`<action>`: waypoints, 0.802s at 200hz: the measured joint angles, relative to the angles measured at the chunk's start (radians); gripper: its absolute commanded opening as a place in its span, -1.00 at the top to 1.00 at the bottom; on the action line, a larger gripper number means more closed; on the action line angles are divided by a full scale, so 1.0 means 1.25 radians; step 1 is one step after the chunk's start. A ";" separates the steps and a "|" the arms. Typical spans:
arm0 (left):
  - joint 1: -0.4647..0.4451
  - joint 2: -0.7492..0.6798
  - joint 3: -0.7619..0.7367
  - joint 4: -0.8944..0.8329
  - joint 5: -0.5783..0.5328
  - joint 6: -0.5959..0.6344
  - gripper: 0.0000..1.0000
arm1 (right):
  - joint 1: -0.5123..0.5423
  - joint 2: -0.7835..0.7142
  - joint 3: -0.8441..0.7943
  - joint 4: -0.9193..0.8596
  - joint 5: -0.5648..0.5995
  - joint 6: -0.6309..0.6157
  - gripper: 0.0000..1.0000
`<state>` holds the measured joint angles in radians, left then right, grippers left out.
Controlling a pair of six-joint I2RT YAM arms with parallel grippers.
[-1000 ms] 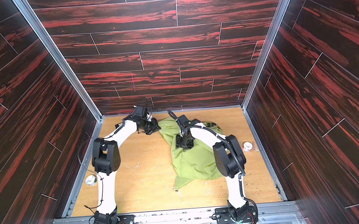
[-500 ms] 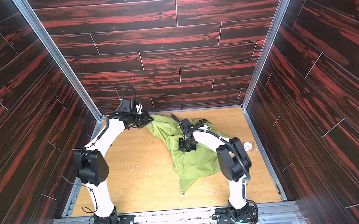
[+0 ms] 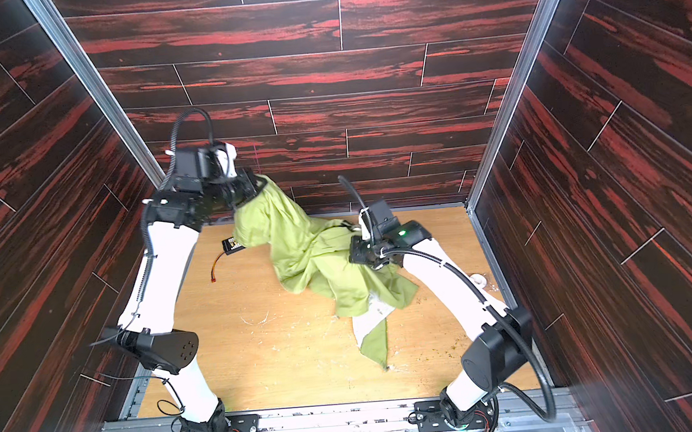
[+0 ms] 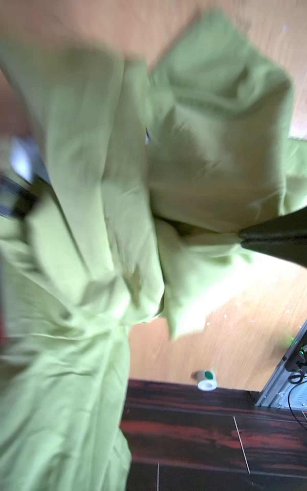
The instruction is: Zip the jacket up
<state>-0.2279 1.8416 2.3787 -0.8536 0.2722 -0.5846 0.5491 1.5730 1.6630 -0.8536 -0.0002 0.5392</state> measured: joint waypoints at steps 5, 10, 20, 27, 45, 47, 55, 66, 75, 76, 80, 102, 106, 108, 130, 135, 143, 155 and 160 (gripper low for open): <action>0.000 0.000 0.022 -0.013 -0.006 0.005 1.00 | -0.001 -0.004 0.020 -0.010 0.004 -0.004 1.00; 0.000 0.000 0.044 -0.025 -0.014 0.010 1.00 | -0.003 -0.008 0.044 -0.024 0.009 -0.009 1.00; 0.001 -0.002 0.080 -0.045 -0.029 0.018 1.00 | -0.009 -0.018 0.087 -0.046 0.016 -0.015 1.00; 0.002 -0.007 0.096 -0.054 -0.040 0.023 1.00 | -0.013 -0.024 0.116 -0.061 0.022 -0.020 1.00; 0.004 -0.025 0.111 -0.069 -0.067 0.031 1.00 | -0.026 -0.045 0.179 -0.093 0.031 -0.027 1.00; 0.004 -0.027 0.111 -0.070 -0.072 0.031 1.00 | -0.027 -0.048 0.185 -0.096 0.031 -0.027 1.00; 0.005 -0.036 0.113 -0.076 -0.083 0.032 1.00 | -0.034 -0.059 0.204 -0.107 0.031 -0.029 1.00; 0.006 -0.048 0.113 -0.081 -0.099 0.032 1.00 | -0.046 -0.076 0.223 -0.118 0.029 -0.031 1.00; 0.006 -0.058 0.113 -0.083 -0.108 0.032 1.00 | -0.056 -0.088 0.237 -0.128 0.024 -0.032 1.00; 0.006 -0.060 0.113 -0.083 -0.109 0.032 1.00 | -0.057 -0.090 0.240 -0.129 0.024 -0.032 1.00; 0.006 -0.064 0.113 -0.083 -0.113 0.031 1.00 | -0.062 -0.093 0.247 -0.134 0.022 -0.032 1.00; 0.006 -0.088 0.112 -0.079 -0.130 0.031 1.00 | -0.099 -0.113 0.285 -0.151 -0.010 -0.034 1.00; 0.006 -0.090 0.111 -0.076 -0.132 0.031 1.00 | -0.109 -0.116 0.289 -0.151 -0.025 -0.032 1.00; 0.007 -0.093 0.110 -0.075 -0.134 0.031 1.00 | -0.114 -0.117 0.292 -0.152 -0.027 -0.032 1.00; 0.009 -0.103 0.078 -0.049 -0.147 0.027 1.00 | -0.211 -0.124 0.299 -0.153 -0.110 -0.013 1.00; 0.010 -0.101 0.065 -0.039 -0.150 0.024 1.00 | -0.233 -0.122 0.299 -0.155 -0.126 -0.009 1.00; 0.011 -0.095 0.052 -0.029 -0.153 0.021 1.00 | -0.262 -0.116 0.293 -0.155 -0.146 -0.002 1.00; 0.012 -0.067 0.033 -0.009 -0.157 0.010 1.00 | -0.301 -0.096 0.280 -0.157 -0.177 0.005 1.00; 0.013 -0.050 0.029 -0.001 -0.158 0.006 1.00 | -0.313 -0.085 0.271 -0.156 -0.188 0.005 1.00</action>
<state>-0.2123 1.7790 2.4149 -0.8547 0.0746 -0.5766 0.1585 1.4670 2.0022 -1.0489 -0.2348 0.5461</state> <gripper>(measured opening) 0.044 0.047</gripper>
